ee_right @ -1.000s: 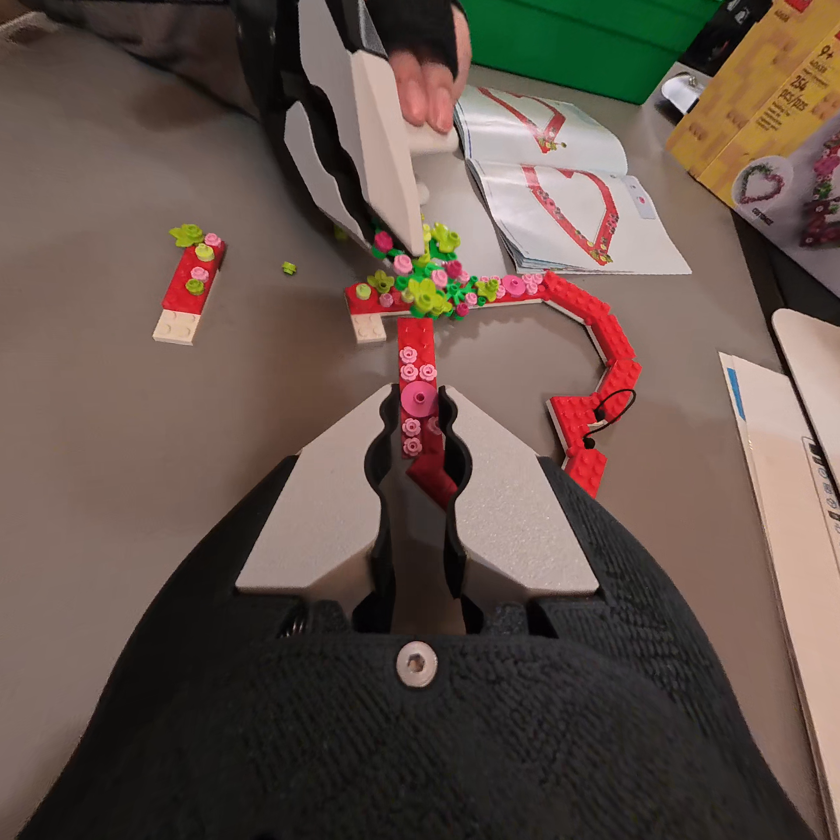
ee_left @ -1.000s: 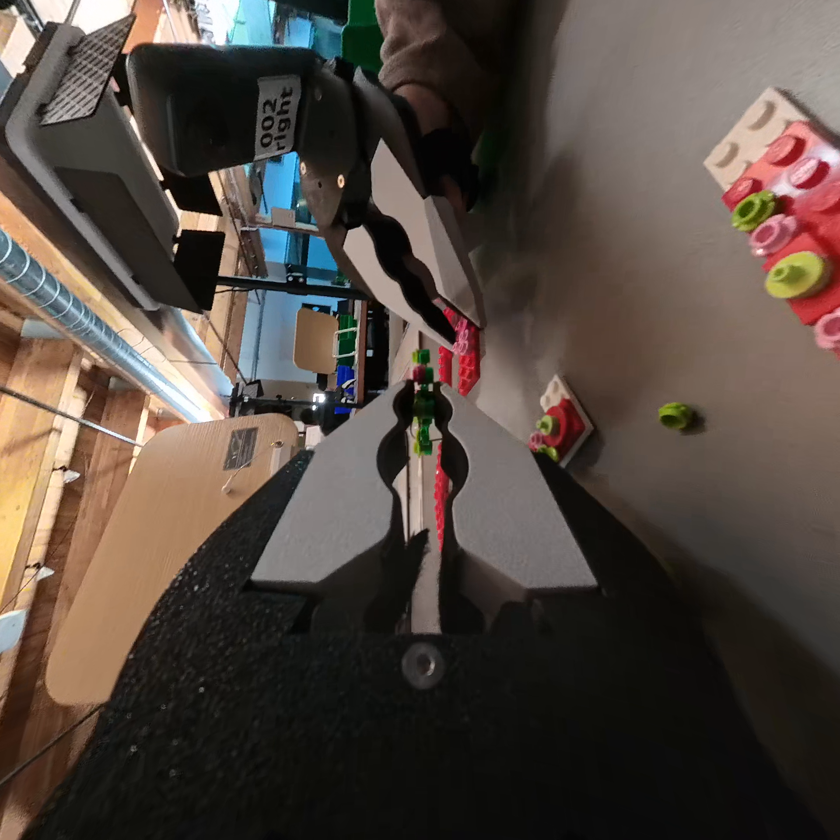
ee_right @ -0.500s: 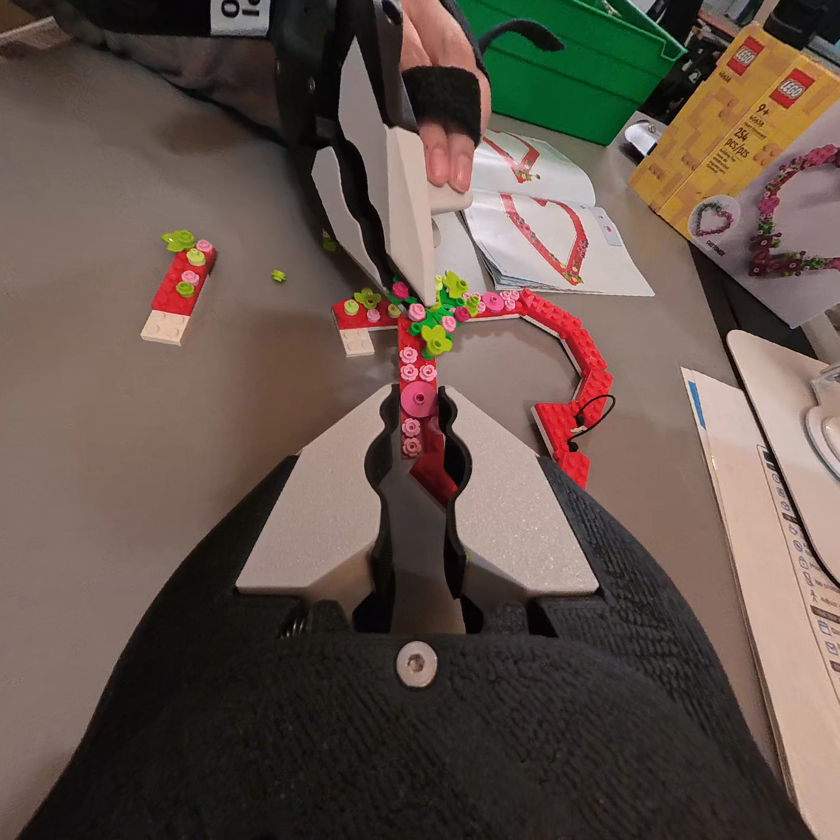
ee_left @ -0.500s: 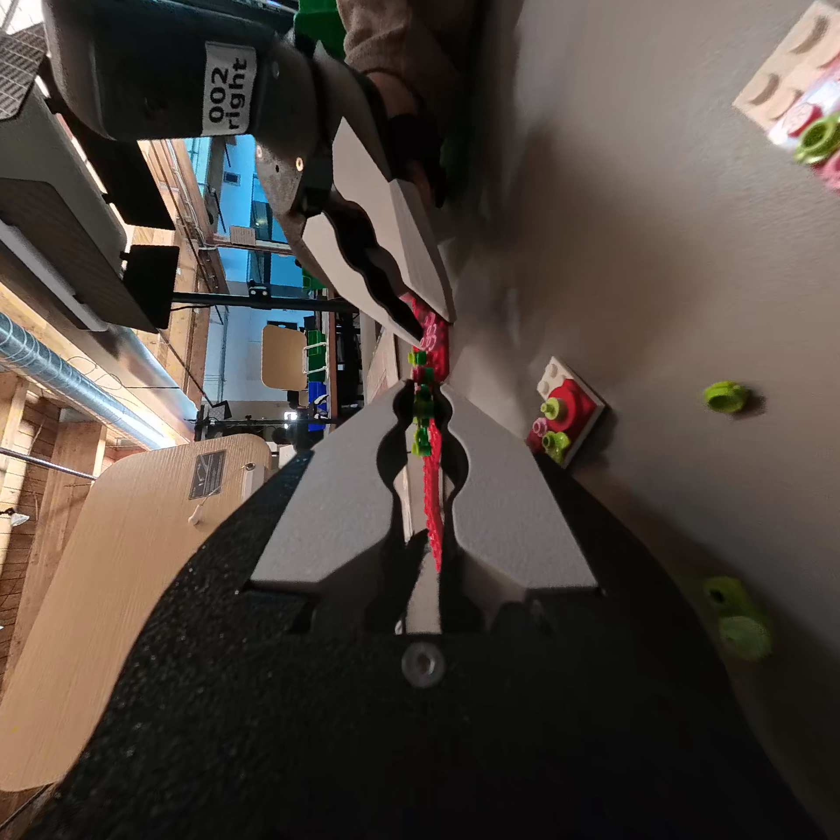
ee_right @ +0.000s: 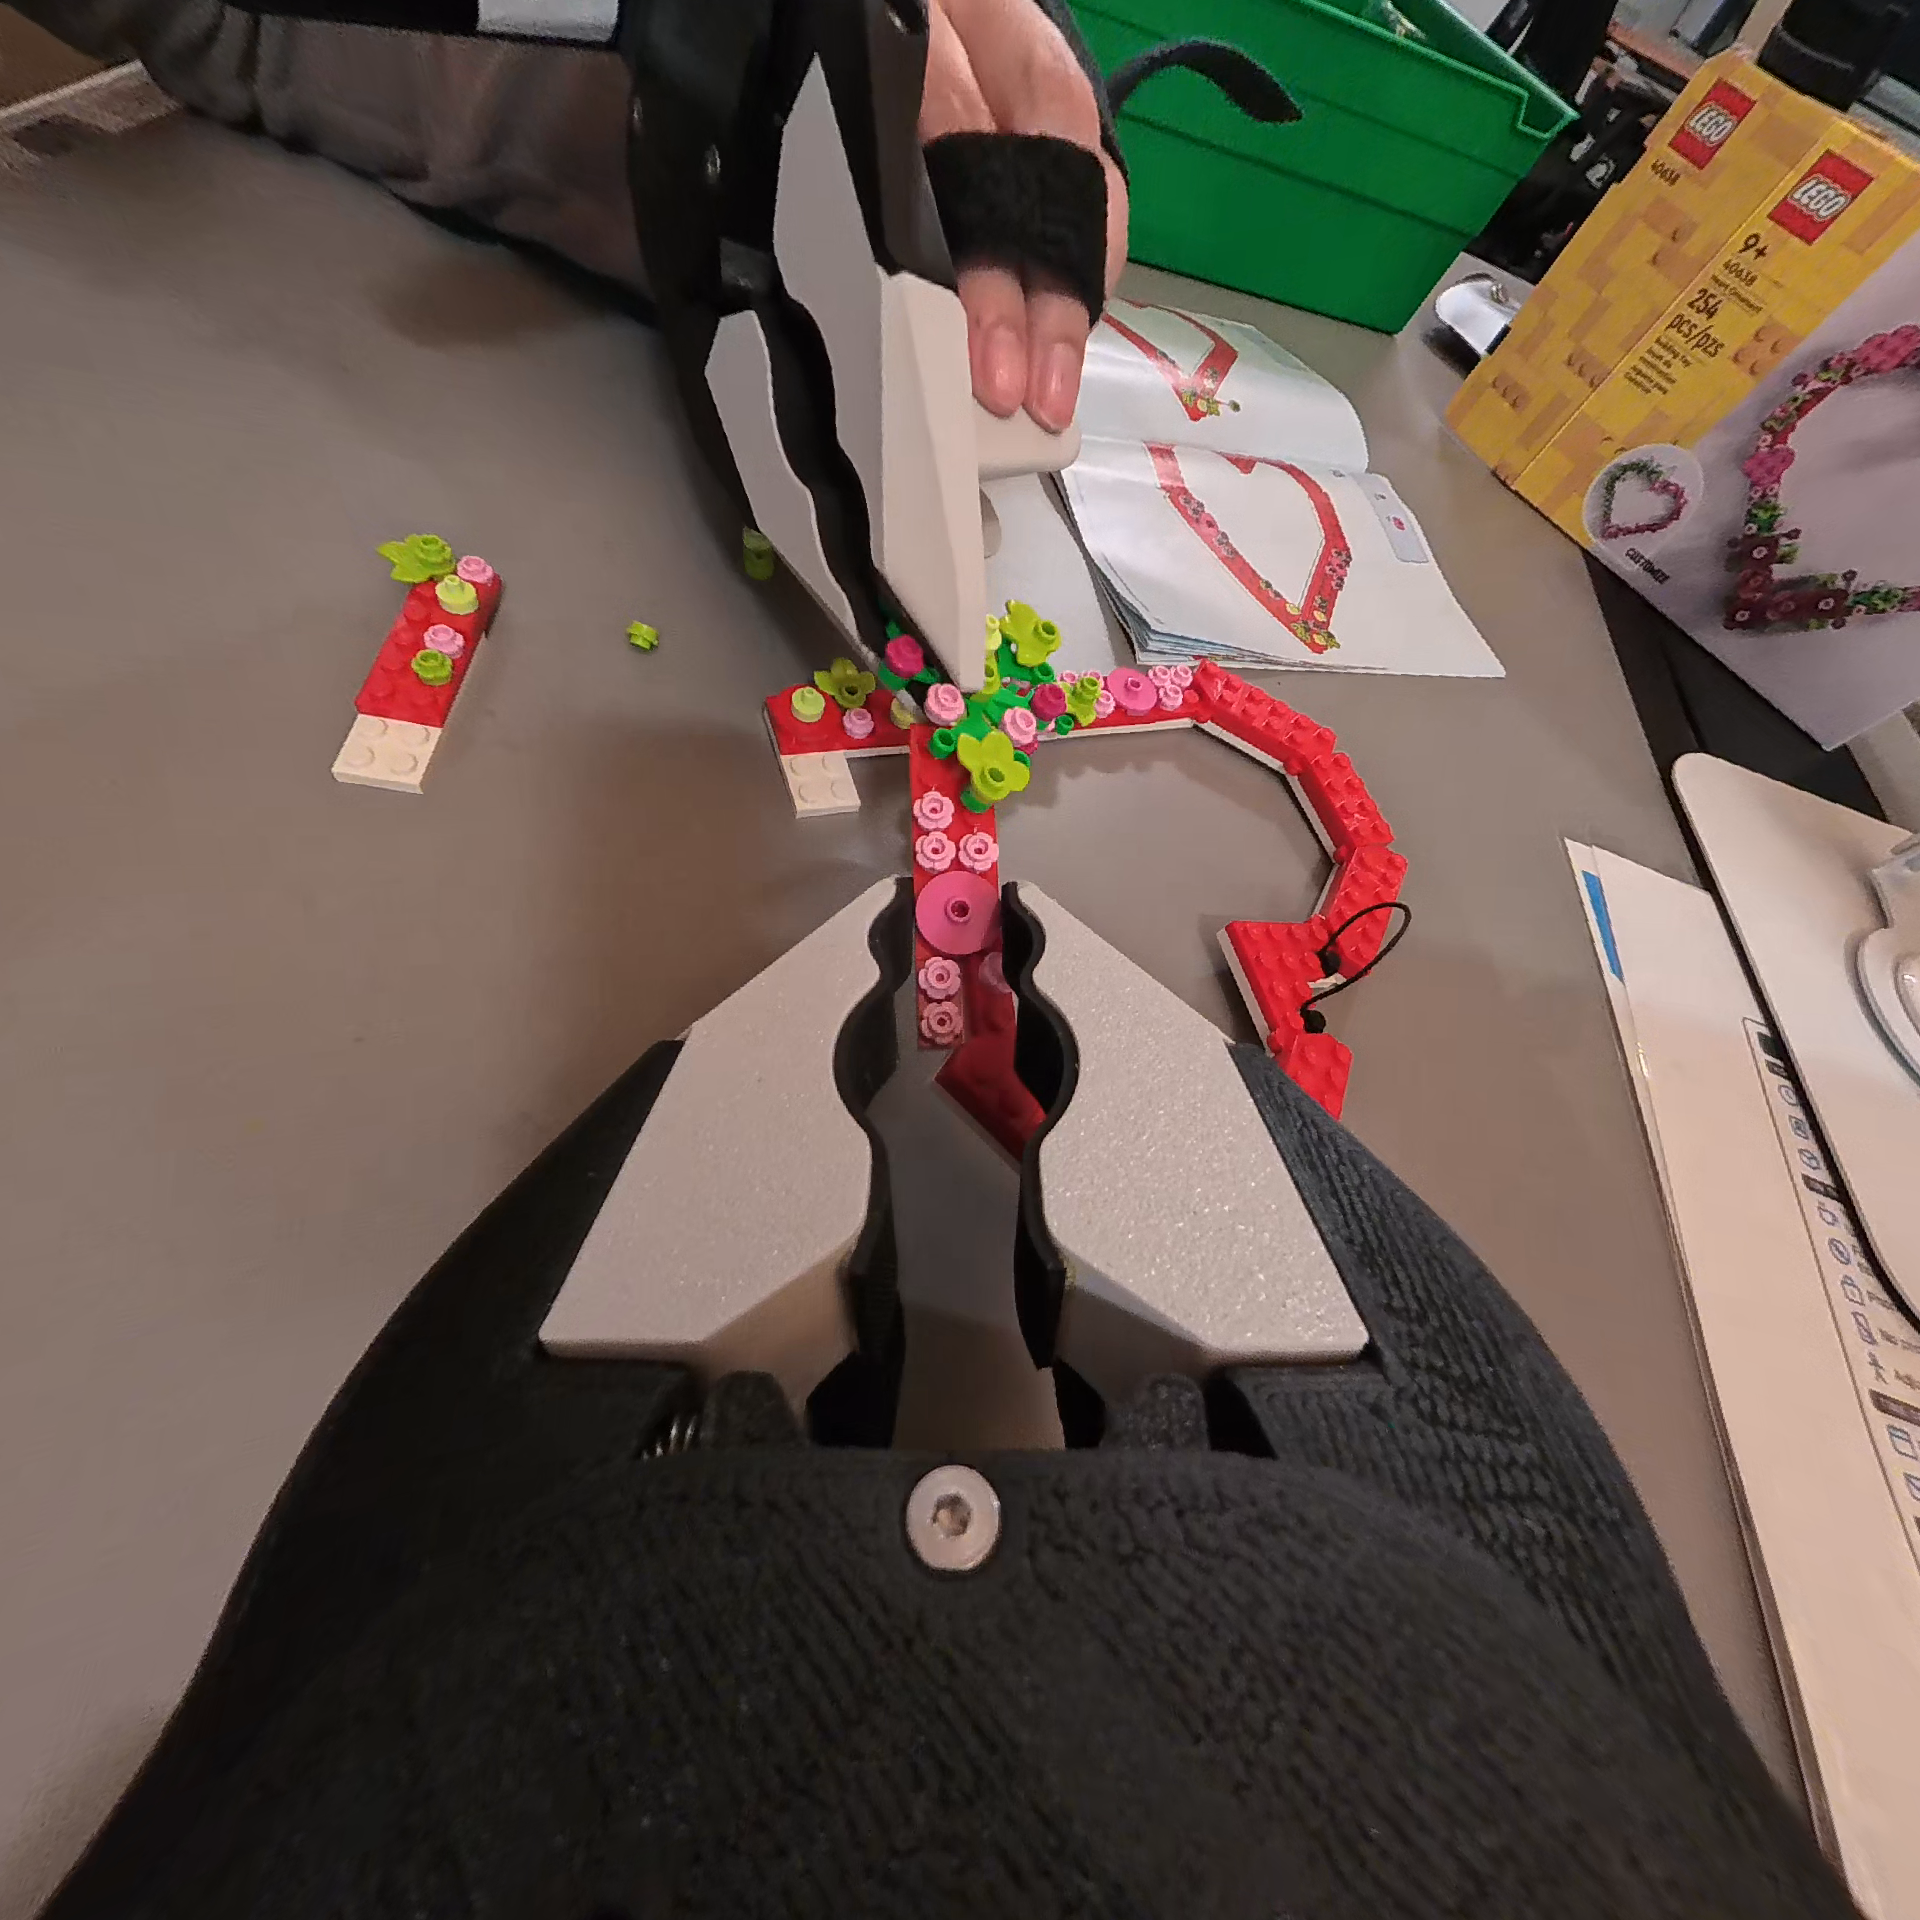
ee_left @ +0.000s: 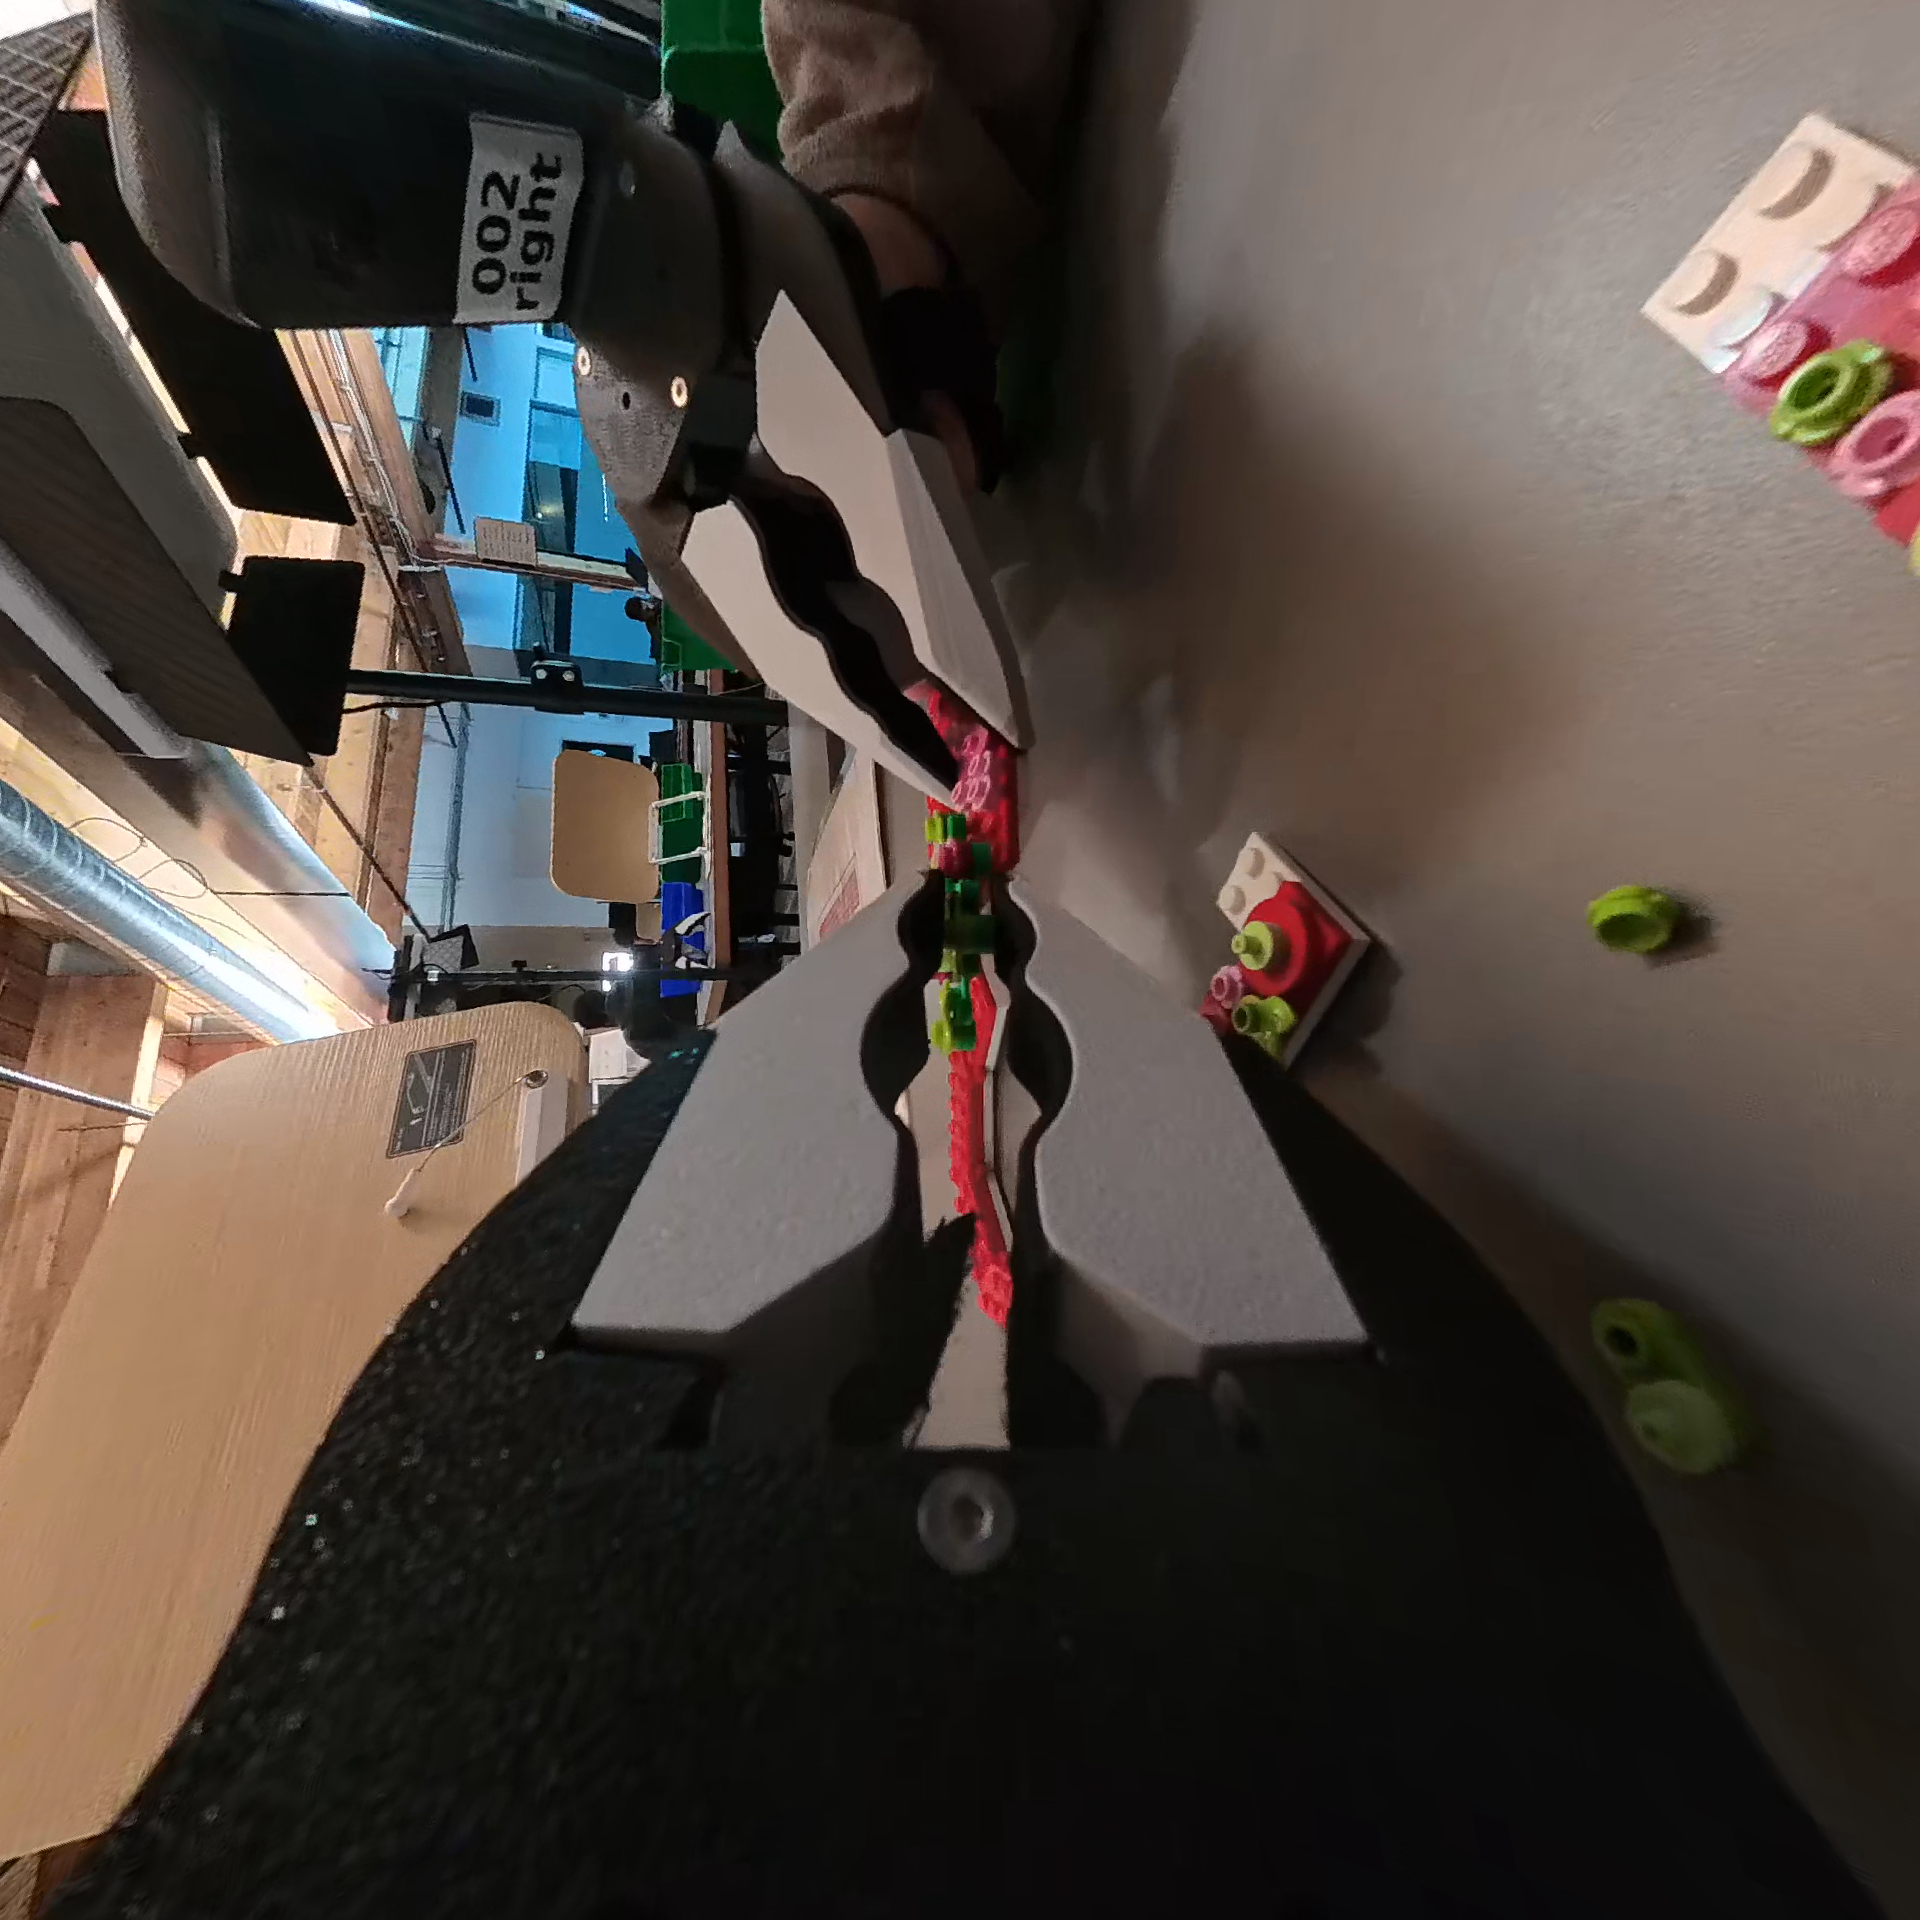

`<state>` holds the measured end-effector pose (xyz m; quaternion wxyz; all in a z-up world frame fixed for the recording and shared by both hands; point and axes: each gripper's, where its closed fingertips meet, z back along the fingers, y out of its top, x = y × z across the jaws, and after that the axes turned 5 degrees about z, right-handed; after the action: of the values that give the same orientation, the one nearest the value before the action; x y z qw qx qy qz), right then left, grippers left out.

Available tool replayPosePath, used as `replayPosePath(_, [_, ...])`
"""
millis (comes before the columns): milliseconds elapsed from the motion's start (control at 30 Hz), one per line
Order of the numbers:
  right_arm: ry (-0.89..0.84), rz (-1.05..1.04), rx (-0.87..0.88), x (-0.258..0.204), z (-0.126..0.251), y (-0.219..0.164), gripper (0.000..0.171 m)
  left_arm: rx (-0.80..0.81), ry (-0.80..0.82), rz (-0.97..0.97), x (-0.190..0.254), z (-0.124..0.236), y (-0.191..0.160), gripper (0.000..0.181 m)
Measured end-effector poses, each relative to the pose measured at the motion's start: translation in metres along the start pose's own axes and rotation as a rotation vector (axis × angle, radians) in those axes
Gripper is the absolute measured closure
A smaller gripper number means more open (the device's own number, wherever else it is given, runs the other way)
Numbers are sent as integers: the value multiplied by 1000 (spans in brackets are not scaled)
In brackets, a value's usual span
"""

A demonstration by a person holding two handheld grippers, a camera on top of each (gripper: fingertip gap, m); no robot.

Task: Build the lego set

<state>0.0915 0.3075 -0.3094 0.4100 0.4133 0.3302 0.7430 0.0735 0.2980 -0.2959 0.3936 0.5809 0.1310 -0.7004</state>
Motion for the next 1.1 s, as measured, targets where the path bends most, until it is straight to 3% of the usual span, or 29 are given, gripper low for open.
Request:
replayPosePath(533, [5, 2, 0, -1, -1, 0, 156, 9, -41, -12, 0, -1, 3, 172])
replayPosePath(867, [2, 3, -12, -1, -2, -2, 156, -59, -178, 24, -7, -3, 3, 174])
replayPosePath(1000, [6, -2, -25, -1, -3, -2, 156, -121, -171, -25, -12, -1, -5, 176])
replayPosePath(1100, [3, -7, -29, 0, -2, 0, 156, -82, -139, -16, -18, 0, 2, 176])
